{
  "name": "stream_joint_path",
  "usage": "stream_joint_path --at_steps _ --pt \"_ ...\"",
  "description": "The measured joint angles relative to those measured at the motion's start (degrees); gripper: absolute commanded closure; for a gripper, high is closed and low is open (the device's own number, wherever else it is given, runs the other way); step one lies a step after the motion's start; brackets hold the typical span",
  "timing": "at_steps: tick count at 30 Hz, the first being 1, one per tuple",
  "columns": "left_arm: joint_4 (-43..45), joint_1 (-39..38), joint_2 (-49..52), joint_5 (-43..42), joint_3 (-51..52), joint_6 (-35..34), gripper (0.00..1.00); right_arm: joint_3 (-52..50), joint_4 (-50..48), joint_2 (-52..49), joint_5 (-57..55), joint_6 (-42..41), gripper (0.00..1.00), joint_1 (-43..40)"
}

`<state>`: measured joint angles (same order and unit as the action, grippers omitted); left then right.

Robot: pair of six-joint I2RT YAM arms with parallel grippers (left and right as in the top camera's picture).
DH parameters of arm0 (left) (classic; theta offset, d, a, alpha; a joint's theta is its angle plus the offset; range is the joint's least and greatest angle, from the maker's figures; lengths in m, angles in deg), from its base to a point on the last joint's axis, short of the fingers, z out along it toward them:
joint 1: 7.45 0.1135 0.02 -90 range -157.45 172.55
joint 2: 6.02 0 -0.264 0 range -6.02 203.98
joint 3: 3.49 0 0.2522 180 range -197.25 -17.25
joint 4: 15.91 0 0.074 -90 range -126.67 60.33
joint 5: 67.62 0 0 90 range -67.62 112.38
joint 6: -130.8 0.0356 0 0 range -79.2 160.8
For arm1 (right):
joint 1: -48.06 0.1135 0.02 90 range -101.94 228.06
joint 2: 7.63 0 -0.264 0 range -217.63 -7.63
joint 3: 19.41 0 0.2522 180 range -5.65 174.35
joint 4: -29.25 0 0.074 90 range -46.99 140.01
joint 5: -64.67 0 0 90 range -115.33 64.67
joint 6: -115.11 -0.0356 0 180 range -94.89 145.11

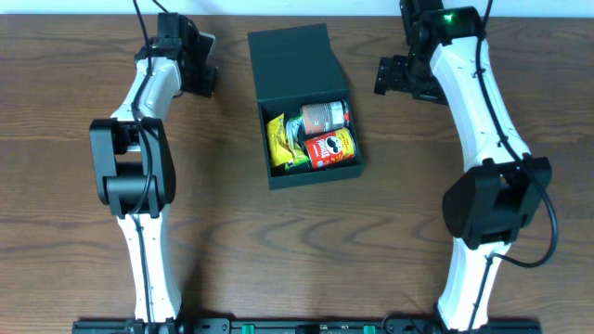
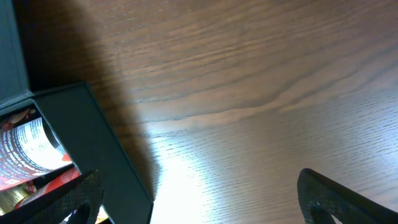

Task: Pack container
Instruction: 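Move the left gripper to the far yellow e-mond packet and grasp it, then carry the e-mond packet right and lower it into the box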

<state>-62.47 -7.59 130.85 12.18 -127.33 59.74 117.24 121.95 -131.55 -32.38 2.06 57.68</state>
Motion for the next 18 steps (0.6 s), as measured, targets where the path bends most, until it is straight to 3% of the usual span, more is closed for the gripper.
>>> stream_joint_path --at_steps 11,18 --pt "-1.86 -1.20 -1.88 0.13 0.00 -0.35 0.56 0.02 -0.46 0.00 0.00 0.00 0.01 0.00" --pt "-7.32 -1.22 -10.99 0.28 -0.17 -1.18 0.57 0.00 -1.11 0.00 0.00 0.00 0.01 0.00"
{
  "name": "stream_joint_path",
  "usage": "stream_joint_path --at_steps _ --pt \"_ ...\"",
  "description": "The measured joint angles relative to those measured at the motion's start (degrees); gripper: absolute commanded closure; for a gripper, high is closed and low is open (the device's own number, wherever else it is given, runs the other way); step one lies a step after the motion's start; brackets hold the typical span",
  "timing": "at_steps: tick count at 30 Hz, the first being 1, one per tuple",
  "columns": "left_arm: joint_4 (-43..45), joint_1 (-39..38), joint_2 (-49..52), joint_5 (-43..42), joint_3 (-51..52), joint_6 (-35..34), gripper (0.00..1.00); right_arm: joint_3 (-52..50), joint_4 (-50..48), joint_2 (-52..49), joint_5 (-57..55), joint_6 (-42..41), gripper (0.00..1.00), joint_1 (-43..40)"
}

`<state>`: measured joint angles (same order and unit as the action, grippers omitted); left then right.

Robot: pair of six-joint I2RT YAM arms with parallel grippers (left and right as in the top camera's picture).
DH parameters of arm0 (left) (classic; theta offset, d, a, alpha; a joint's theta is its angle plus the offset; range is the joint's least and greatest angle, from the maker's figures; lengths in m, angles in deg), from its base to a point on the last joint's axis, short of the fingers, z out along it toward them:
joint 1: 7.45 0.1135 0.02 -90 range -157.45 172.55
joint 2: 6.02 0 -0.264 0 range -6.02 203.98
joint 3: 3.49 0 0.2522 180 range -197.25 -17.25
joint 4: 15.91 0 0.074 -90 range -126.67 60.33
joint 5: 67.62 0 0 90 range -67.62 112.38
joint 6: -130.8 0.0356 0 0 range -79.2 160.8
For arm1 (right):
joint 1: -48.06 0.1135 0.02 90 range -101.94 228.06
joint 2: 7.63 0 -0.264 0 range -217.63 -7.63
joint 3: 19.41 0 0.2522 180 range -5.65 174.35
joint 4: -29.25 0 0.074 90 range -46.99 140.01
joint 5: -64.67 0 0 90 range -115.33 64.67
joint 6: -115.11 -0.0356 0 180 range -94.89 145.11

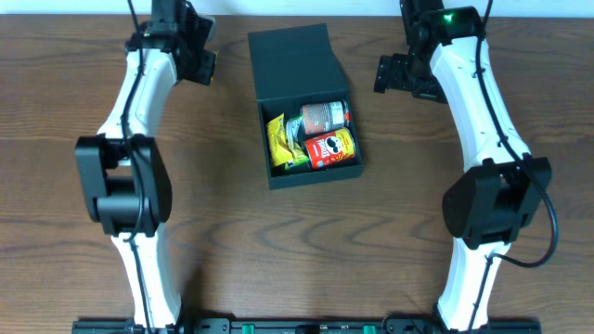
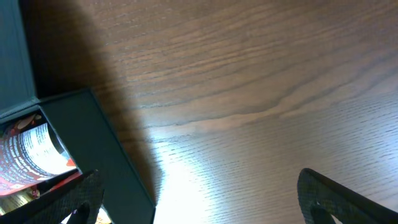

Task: Pack container
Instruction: 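Carry the e-mond packet right and lower it into the box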

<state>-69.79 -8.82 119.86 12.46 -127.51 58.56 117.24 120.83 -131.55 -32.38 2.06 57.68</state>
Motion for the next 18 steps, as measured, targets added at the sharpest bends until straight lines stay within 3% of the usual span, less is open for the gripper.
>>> stream_joint_path --at_steps 7,18 --pt "-8.17 -1.88 -5.88 0.02 -0.11 -3.06 0.57 0.00 -0.50 0.00 0.00 0.00 0.01 0.00" --pt "-22.73 -10.97 -9.60 -0.20 -0.13 -4.55 0.57 0.00 -0.55 0.00 0.00 0.00 0.01 0.00"
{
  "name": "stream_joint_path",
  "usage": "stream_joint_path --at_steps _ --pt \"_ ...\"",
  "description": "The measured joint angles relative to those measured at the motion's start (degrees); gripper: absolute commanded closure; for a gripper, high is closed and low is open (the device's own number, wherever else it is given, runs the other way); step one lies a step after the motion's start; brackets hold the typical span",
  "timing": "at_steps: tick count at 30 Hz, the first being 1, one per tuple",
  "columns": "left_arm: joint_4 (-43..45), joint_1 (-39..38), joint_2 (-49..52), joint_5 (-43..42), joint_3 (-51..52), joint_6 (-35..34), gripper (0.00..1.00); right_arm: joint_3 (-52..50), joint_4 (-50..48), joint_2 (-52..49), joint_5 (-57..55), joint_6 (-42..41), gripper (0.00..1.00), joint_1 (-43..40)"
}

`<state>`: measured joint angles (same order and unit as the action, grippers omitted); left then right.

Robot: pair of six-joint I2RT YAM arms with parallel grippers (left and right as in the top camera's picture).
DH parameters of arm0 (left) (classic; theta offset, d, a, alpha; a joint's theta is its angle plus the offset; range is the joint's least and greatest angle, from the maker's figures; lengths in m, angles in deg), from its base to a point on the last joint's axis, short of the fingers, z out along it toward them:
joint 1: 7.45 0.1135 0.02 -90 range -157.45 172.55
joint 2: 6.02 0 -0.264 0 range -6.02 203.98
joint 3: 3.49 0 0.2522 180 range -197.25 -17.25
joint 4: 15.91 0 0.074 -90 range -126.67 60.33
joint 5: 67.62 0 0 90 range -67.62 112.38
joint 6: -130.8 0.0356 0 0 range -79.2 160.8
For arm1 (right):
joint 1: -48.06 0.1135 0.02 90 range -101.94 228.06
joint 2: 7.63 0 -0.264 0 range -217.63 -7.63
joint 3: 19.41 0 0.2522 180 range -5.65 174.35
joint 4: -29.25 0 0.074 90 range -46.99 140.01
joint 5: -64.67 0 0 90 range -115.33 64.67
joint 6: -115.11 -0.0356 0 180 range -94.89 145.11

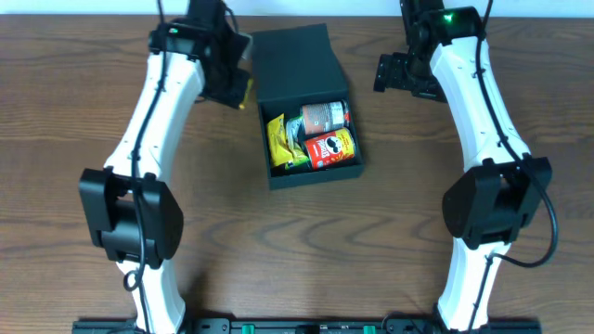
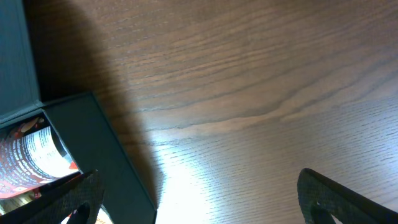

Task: Pack container
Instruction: 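Carry the e-mond packet right and lower it into the box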

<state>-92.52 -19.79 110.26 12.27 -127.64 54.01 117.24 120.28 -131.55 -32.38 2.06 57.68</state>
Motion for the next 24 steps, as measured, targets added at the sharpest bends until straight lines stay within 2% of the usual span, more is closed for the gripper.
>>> stream_joint_path --at_steps 5,13,21,24 --pt "-4.66 -4.76 0.00 -0.13 0.00 -0.15 0.56 0.00 -0.37 0.00 0.00 0.00 0.01 0.00" --pt "-6.67 -10.67 0.00 -3.74 0.00 -0.11 0.56 0.00 -0.87 0.00 0.00 0.00 0.01 0.00" --pt "-13.05 -13.75 0.00 -4.94 0.00 4.35 0.59 0.00 -0.90 0.00 0.00 0.02 0.01 0.00" --pt "-14.62 -13.70 0.00 -4.96 0.00 6.03 0.51 0.00 -0.92 0.00 0.00 0.00 0.01 0.00"
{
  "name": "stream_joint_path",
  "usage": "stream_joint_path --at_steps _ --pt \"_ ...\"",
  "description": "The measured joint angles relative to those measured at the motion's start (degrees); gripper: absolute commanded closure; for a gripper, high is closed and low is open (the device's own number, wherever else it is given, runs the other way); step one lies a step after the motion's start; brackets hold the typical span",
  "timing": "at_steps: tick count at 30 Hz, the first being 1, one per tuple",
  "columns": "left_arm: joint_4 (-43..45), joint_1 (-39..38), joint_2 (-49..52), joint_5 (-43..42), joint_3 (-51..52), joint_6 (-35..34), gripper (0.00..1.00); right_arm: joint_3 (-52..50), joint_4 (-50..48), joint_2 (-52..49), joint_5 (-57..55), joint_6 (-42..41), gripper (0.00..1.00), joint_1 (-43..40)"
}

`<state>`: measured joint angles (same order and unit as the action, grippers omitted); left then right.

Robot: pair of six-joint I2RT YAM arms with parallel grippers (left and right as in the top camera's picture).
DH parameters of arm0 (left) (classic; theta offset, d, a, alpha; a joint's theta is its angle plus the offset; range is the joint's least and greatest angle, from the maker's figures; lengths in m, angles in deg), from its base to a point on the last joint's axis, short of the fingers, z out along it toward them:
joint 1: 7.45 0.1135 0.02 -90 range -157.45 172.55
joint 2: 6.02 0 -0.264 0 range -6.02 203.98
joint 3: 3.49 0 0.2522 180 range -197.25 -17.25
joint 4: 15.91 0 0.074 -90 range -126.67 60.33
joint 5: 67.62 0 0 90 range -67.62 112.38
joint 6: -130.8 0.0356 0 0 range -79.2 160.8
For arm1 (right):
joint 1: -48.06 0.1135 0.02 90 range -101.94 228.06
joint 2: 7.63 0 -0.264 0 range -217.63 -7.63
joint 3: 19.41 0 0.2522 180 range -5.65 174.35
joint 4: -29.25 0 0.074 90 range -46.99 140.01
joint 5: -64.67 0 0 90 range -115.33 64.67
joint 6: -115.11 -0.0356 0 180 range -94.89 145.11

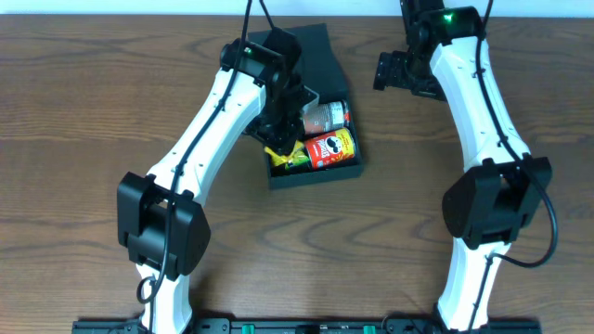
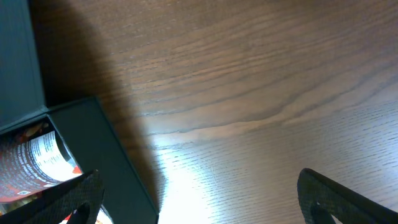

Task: Pack container
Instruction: 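Carry the e-mond packet right and lower it into the box, then release the packet and press the snacks down into the box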

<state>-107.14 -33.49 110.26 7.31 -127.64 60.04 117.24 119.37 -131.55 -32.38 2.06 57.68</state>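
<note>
A dark green box [image 1: 316, 174] sits mid-table with its lid [image 1: 311, 57] folded open behind it. Inside lie a red Pringles can [image 1: 331, 148], a brown can [image 1: 326, 116] and a yellow packet [image 1: 284, 158]. My left gripper [image 1: 278, 132] reaches down over the box's left side, right above the yellow packet. Its fingers are hidden under the wrist. My right gripper [image 1: 393, 74] hangs to the right of the lid. In the right wrist view the right gripper [image 2: 202, 199] is wide open over bare wood, with the box wall [image 2: 106, 162] and a can [image 2: 37, 165] at the left.
The wooden table [image 1: 483, 278] stretches around the box on all sides. The left arm [image 1: 209, 139] slants across the table from the lower left up to the box. The right arm [image 1: 483, 121] runs down the right side.
My left gripper has moved from beside the lid's left edge to down over the box's left half, above the yellow packet. The right gripper has stayed open and barely shifted.
My left gripper was first at the far left back of the table, well away from the box. Then it stood by the lid's left edge with something yellow at its tip. Now it is over the box. The right gripper stayed open beside the lid throughout.
</note>
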Motion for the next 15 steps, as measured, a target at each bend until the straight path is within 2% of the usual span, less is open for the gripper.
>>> stream_joint_path --at_steps 3,4,13,15 --pt "-0.55 0.00 0.00 0.00 0.00 1.70 0.39 0.00 -0.11 0.00 0.00 0.00 0.01 0.00" --pt "-0.55 0.00 0.00 0.02 0.00 2.12 0.38 0.00 -0.17 0.00 0.00 0.00 0.01 0.00" --pt "0.33 0.00 0.00 -0.02 0.00 3.54 0.38 0.00 -0.22 0.00 0.00 0.00 0.01 0.00" --pt "0.57 0.00 0.00 -0.02 0.00 3.56 0.41 0.00 -0.24 0.00 0.00 0.00 0.01 0.00"
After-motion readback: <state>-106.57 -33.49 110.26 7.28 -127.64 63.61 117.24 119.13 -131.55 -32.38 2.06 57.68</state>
